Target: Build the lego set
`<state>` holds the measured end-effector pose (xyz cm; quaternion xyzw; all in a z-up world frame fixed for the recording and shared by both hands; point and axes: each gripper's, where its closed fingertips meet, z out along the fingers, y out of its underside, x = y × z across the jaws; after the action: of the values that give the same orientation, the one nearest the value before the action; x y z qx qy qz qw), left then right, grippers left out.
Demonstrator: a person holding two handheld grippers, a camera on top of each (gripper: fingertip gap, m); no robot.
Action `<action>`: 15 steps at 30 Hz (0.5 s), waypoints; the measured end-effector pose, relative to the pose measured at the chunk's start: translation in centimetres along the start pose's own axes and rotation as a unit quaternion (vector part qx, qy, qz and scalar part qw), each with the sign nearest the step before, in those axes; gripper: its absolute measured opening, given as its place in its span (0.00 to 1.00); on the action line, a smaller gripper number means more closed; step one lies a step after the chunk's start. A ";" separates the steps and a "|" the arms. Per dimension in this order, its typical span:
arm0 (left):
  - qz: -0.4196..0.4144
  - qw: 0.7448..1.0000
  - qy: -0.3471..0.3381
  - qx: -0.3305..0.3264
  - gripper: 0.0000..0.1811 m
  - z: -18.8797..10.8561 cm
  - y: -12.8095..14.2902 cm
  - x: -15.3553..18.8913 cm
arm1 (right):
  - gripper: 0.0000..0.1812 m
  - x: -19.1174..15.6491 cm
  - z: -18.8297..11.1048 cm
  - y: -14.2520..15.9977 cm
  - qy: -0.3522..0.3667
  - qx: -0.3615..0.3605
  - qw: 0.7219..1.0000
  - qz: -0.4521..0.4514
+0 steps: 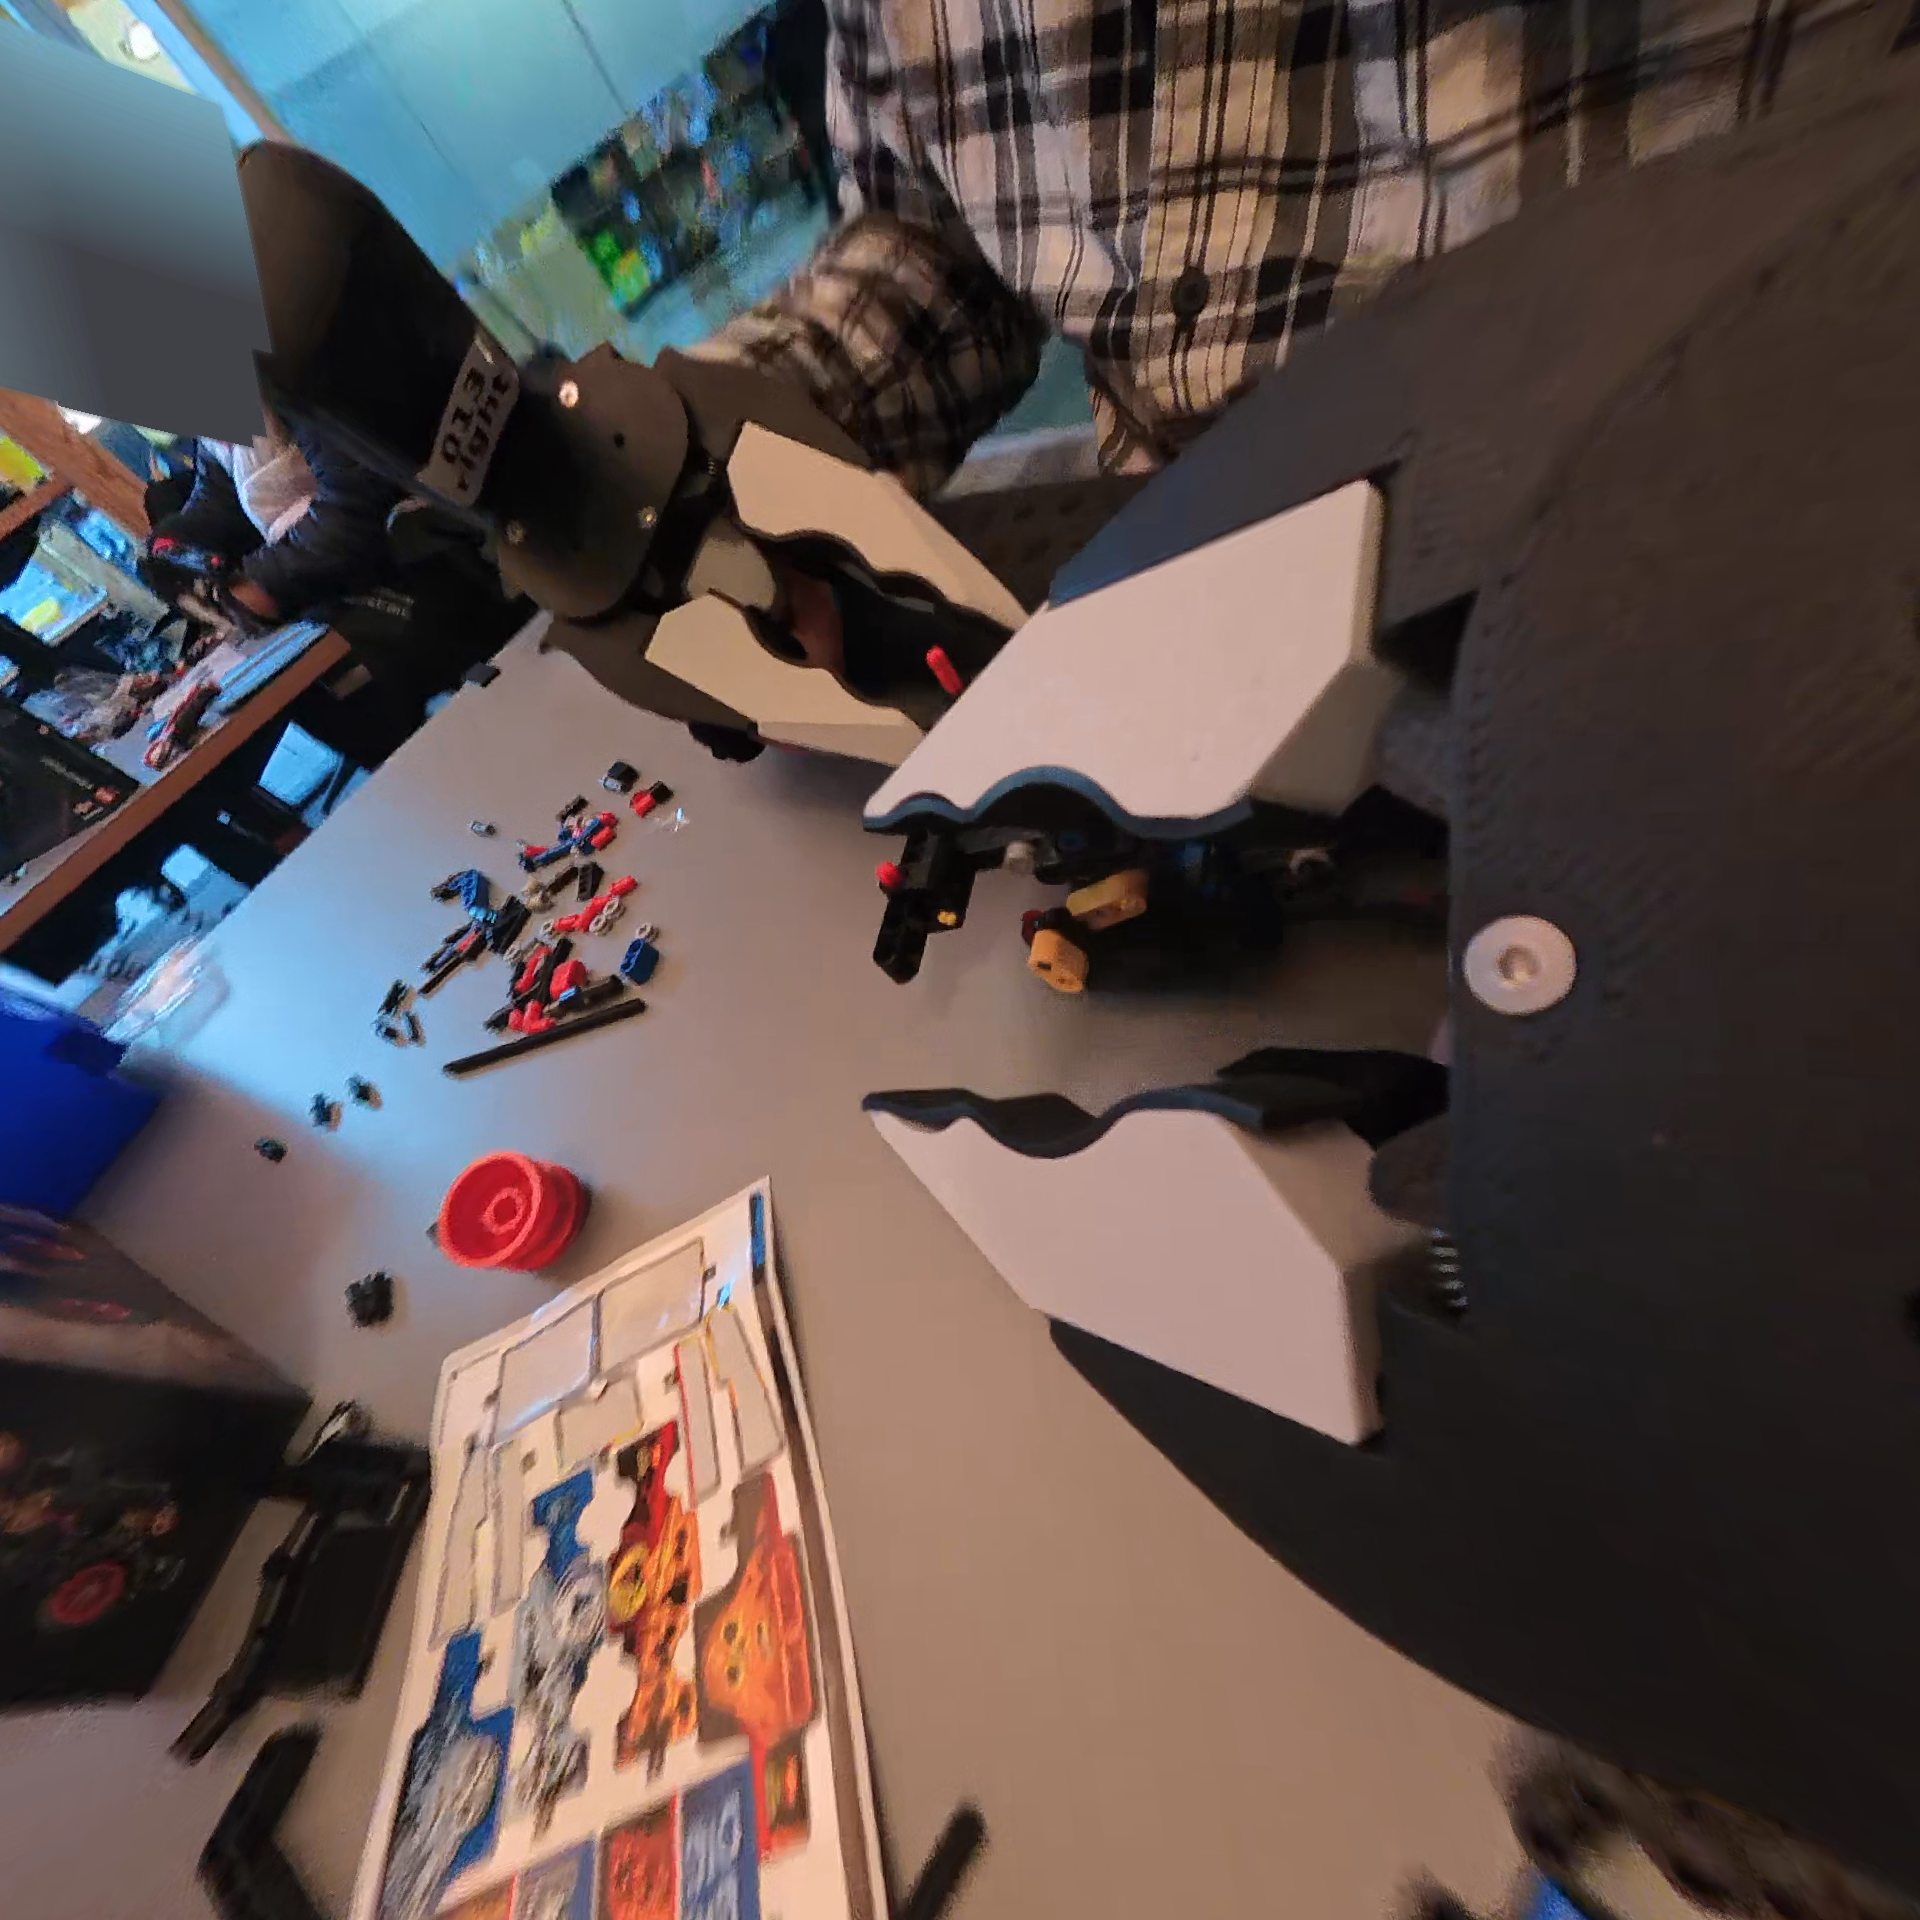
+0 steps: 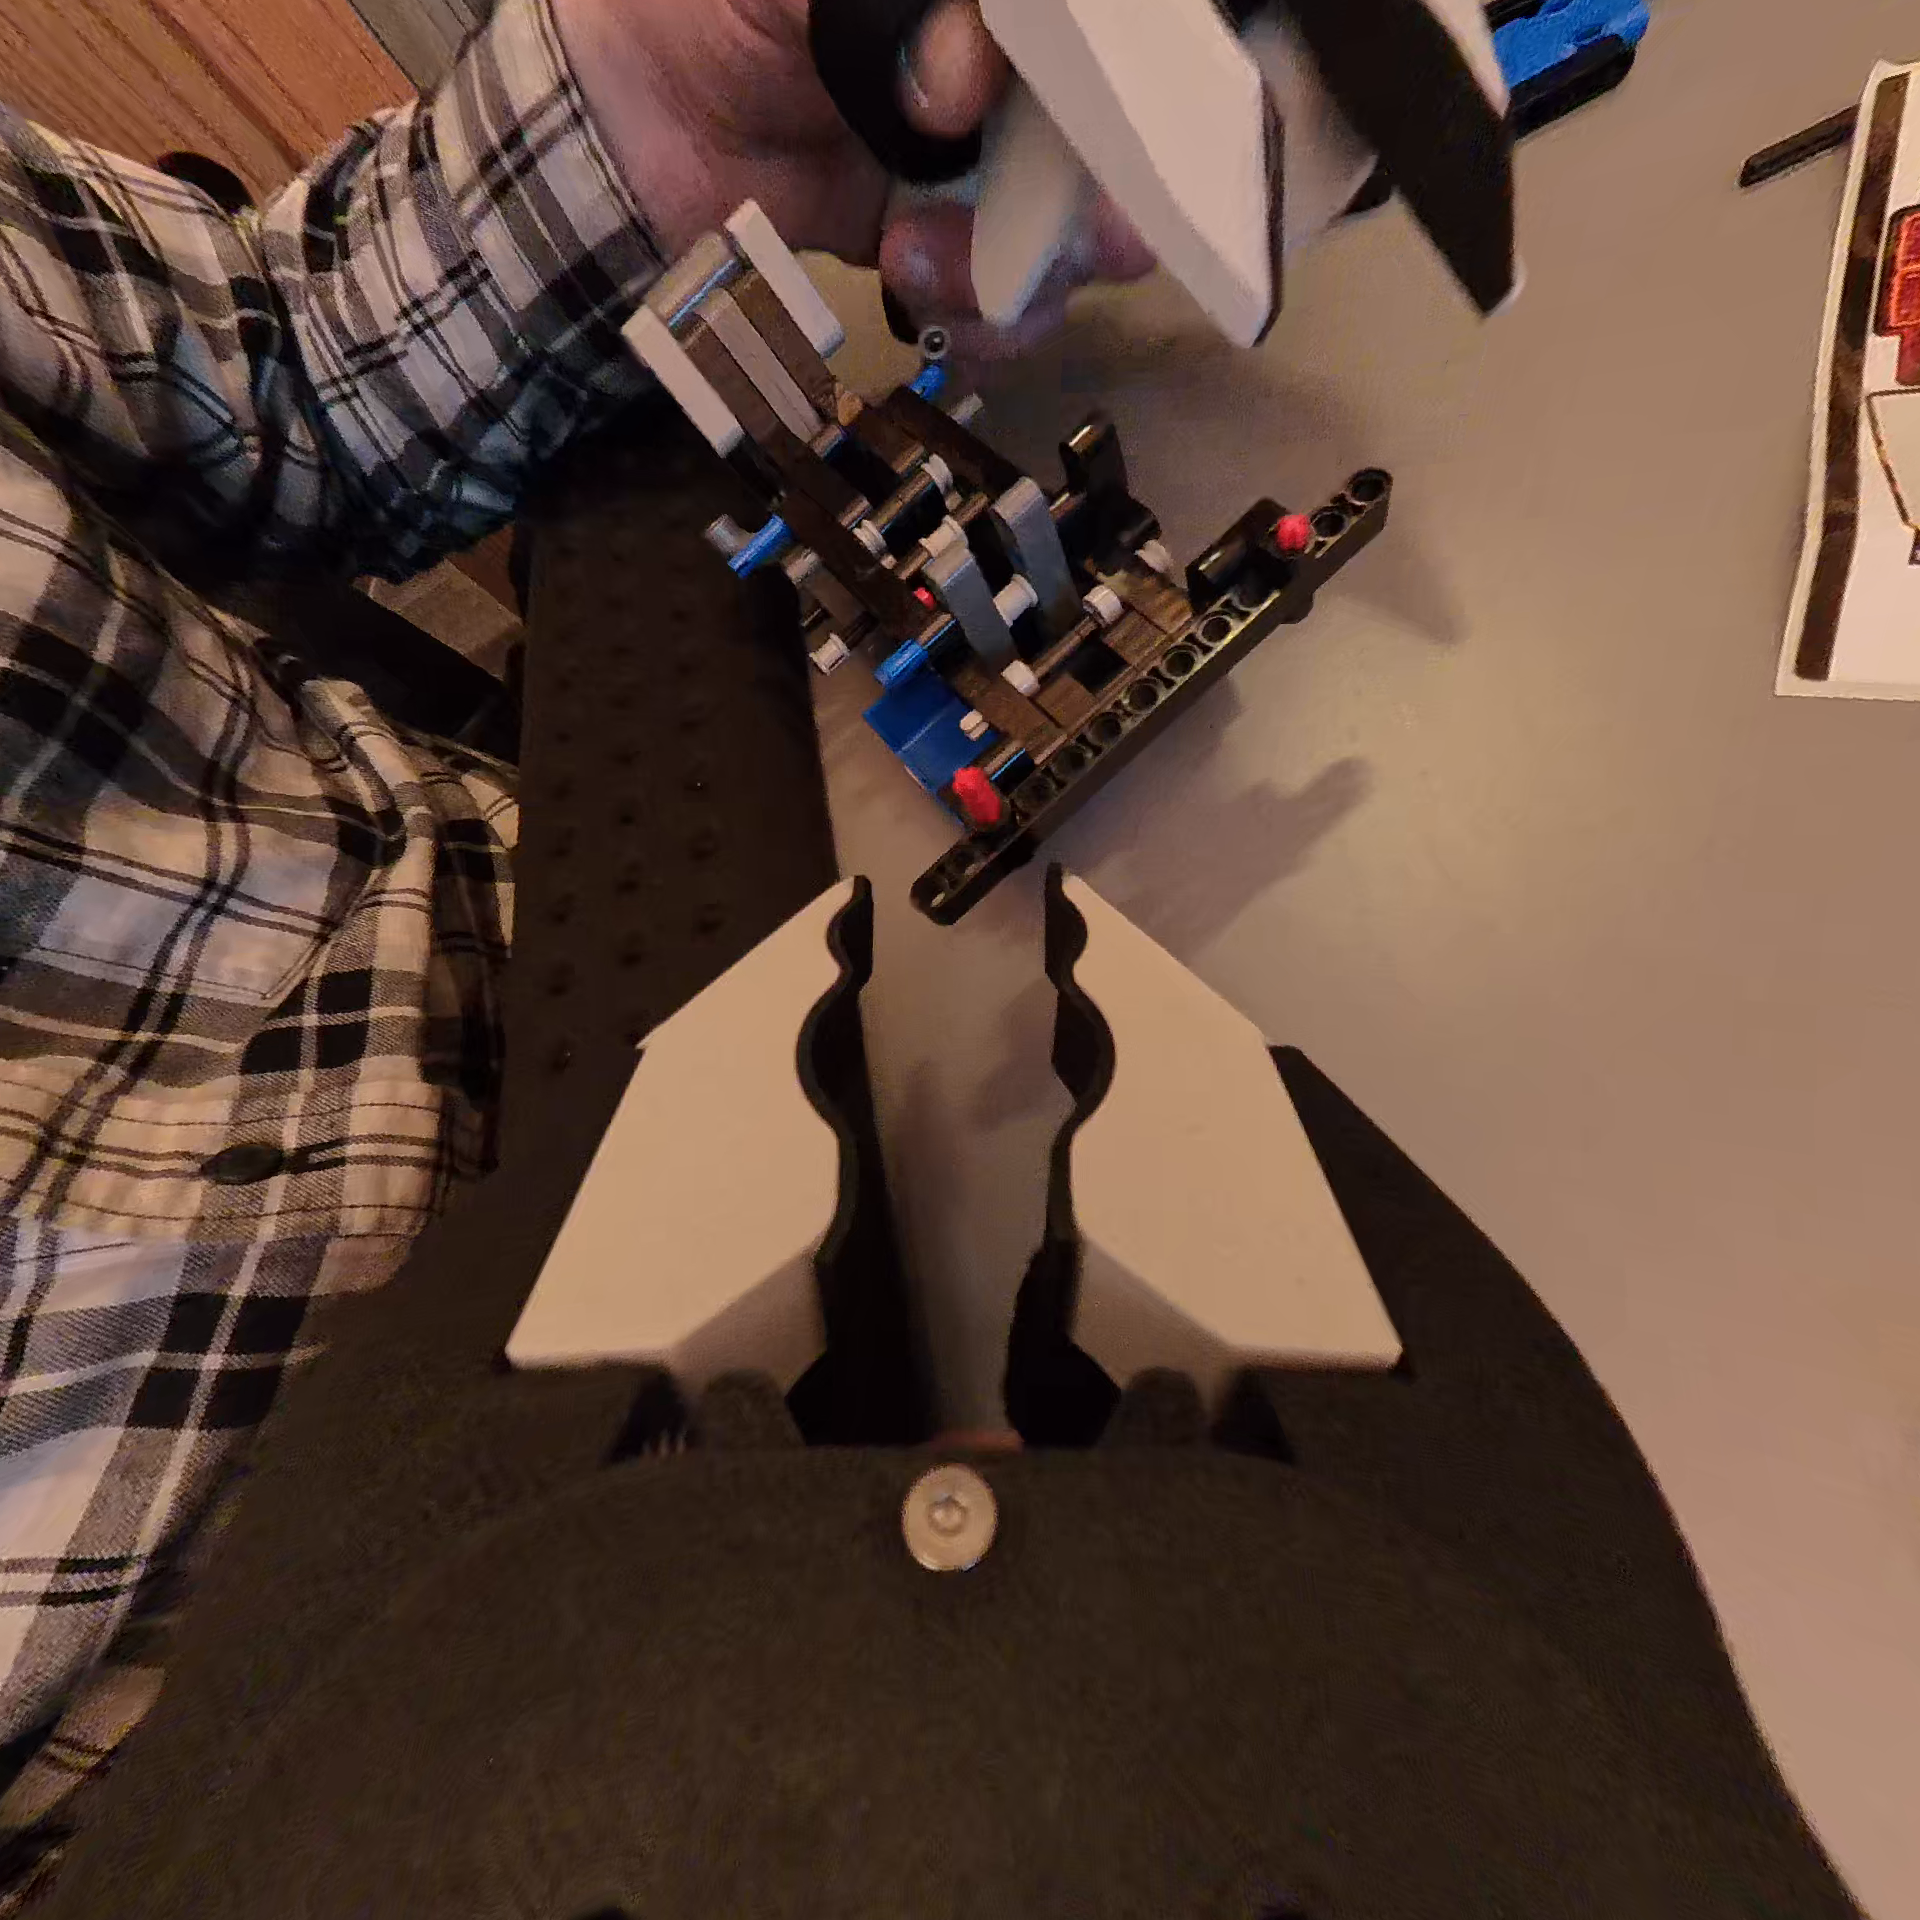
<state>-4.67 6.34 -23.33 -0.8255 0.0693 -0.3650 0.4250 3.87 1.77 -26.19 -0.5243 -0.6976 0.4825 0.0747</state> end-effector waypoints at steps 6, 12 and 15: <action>0.171 0.982 -0.083 0.003 0.28 -2.1 -1.7 2.7 | 0.20 -0.6 -1.3 -1.2 -0.069 0.051 0.994 0.068; 0.437 0.884 -0.133 -0.095 0.22 -0.1 1.2 6.8 | 0.17 -0.8 -1.0 -0.8 -0.086 0.038 0.993 0.074; 0.506 0.843 -0.137 -0.121 0.20 0.7 2.1 7.9 | 0.15 -0.5 -0.8 -0.8 -0.057 0.035 0.996 0.060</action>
<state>1.92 2.08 -20.85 -0.7620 0.4621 0.0284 0.4529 4.05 1.86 -25.03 -0.5339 -0.6507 0.5393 0.0243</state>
